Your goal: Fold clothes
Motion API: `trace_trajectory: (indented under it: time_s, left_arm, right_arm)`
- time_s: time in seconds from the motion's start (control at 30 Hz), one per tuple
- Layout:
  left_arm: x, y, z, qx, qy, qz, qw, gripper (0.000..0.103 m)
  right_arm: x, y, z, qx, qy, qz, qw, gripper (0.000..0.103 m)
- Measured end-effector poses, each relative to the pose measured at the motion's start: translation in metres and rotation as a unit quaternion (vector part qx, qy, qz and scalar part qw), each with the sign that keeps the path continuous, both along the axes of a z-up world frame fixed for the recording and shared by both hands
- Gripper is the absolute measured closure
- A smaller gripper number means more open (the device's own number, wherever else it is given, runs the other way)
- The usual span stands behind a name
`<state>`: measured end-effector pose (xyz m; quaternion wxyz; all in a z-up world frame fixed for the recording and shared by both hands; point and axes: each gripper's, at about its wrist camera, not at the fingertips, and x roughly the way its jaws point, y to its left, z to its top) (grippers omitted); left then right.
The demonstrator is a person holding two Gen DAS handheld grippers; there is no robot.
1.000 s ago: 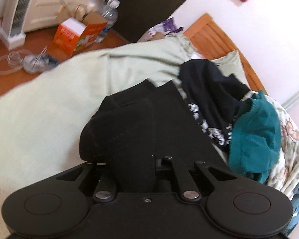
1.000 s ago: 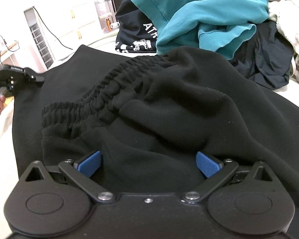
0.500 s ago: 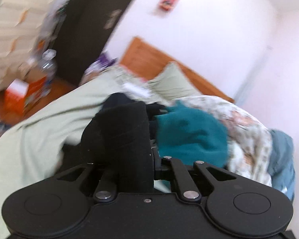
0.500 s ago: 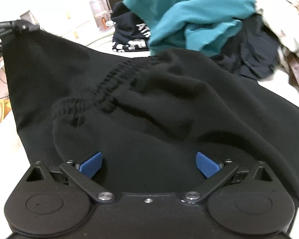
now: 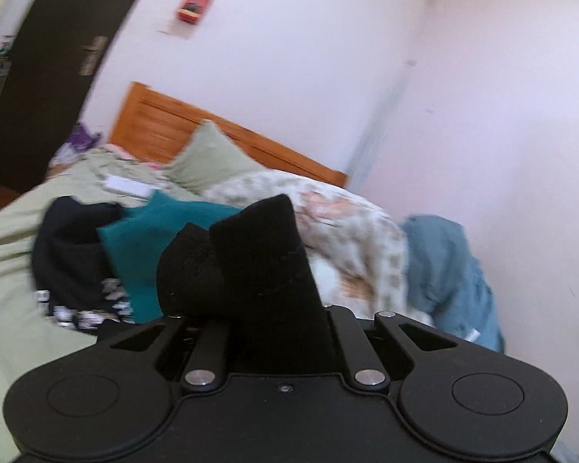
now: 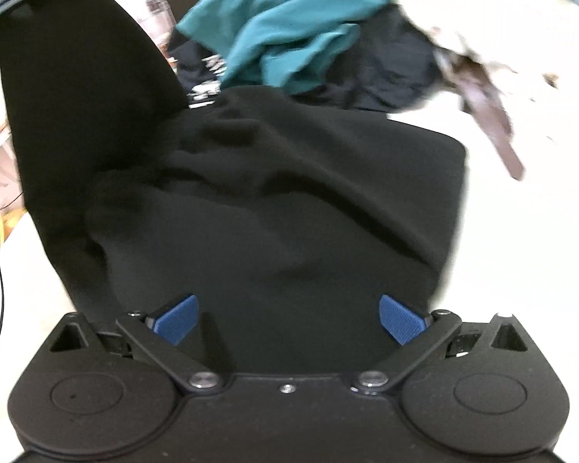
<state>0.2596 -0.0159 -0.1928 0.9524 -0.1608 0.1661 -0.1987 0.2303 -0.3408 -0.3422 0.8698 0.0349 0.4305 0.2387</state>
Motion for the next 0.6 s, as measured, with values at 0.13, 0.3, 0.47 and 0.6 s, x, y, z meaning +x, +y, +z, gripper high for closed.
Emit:
trace_trajectory:
  time_s: [0.13,0.3,0.47,0.6]
  left_arm:
    - [-0.004,-0.048,-0.002,0.020,-0.004,-0.049,0.9986,0.094]
    - [-0.008,-0.116,-0.020,0.035,0.005,-0.119,0.9922,0.094]
    - [-0.016,-0.174,-0.062,0.075,0.037,-0.171,0.9817,0.094]
    - [-0.017,-0.186,-0.107,0.116,0.087,-0.172,0.9743,0.094]
  right_arm:
    - [-0.006,-0.025,-0.003,0.017,0.008,-0.019,1.000,0.001]
    - [-0.014,-0.047,-0.004,0.029,0.013,-0.029,0.999,0.001]
    - [-0.020,-0.070,-0.006,0.027,0.016,-0.045,0.999,0.001]
    - [-0.023,-0.088,-0.008,0.026,0.024,-0.062,0.997,0.001]
